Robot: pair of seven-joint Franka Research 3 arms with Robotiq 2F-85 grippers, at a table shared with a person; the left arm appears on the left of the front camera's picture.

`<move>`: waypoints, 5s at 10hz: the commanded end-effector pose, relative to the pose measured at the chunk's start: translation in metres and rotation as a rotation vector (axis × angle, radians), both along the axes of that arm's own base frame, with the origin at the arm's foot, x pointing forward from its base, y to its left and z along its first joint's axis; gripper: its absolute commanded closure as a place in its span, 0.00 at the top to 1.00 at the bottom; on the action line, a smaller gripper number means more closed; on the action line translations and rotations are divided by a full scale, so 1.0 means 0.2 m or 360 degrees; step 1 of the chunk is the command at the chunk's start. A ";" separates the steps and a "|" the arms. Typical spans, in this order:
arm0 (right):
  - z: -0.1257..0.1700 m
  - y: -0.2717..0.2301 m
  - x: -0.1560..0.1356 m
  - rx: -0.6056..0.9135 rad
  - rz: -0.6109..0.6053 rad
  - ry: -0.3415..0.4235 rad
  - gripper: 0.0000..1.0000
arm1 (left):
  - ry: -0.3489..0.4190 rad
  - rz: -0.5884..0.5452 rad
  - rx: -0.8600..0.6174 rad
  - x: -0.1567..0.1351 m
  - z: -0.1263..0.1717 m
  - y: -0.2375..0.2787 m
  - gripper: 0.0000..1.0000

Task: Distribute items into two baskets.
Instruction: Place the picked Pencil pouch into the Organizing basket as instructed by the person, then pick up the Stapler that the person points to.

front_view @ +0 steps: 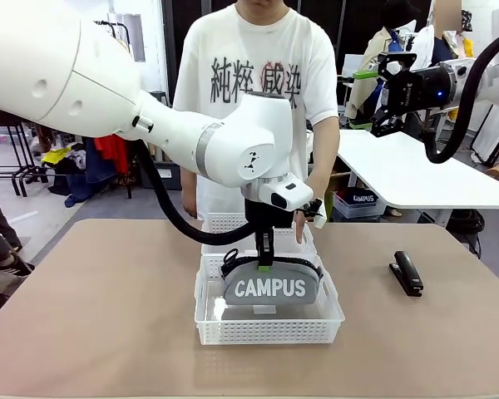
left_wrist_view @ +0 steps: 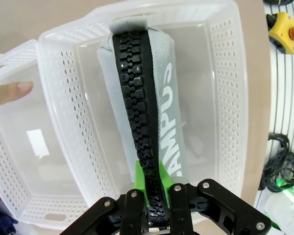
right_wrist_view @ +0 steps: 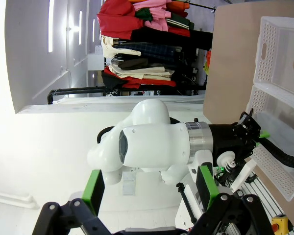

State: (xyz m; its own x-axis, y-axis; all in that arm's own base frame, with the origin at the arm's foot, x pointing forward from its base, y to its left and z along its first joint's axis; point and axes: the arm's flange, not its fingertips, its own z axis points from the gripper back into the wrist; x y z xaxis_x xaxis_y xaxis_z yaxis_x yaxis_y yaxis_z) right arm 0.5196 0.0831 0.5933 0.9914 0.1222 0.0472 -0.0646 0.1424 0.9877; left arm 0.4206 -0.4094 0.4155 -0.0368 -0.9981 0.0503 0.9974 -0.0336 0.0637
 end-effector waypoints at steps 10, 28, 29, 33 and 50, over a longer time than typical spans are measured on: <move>0.01 0.00 0.00 -0.0022 0.0009 -0.0010 1.00 | 0.0058 0.0071 0.0017 -0.04 -0.16 0.01 0.49; 0.01 0.00 0.00 -0.0022 0.0009 -0.0010 1.00 | 0.0072 0.0099 0.0005 -0.04 -0.01 0.03 1.00; 0.01 0.00 0.00 -0.0022 0.0009 -0.0010 1.00 | 0.0072 0.0099 0.0005 -0.04 -0.01 0.03 1.00; 0.01 0.00 0.00 -0.0022 0.0009 -0.0010 1.00 | 0.0110 0.0170 -0.0037 -0.04 0.04 0.09 1.00; 0.01 0.00 0.00 -0.0022 0.0009 -0.0010 1.00 | 0.0367 0.1147 -0.0554 -0.08 0.79 0.89 1.00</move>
State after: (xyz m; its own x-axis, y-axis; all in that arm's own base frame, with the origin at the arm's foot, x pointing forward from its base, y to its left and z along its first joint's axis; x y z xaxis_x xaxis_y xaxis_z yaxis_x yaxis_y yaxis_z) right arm 0.5197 0.0829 0.5934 0.9914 0.1219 0.0473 -0.0647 0.1425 0.9877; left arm 0.4032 -0.2325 0.5700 0.6476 -0.7099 0.2768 0.7619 0.5988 -0.2469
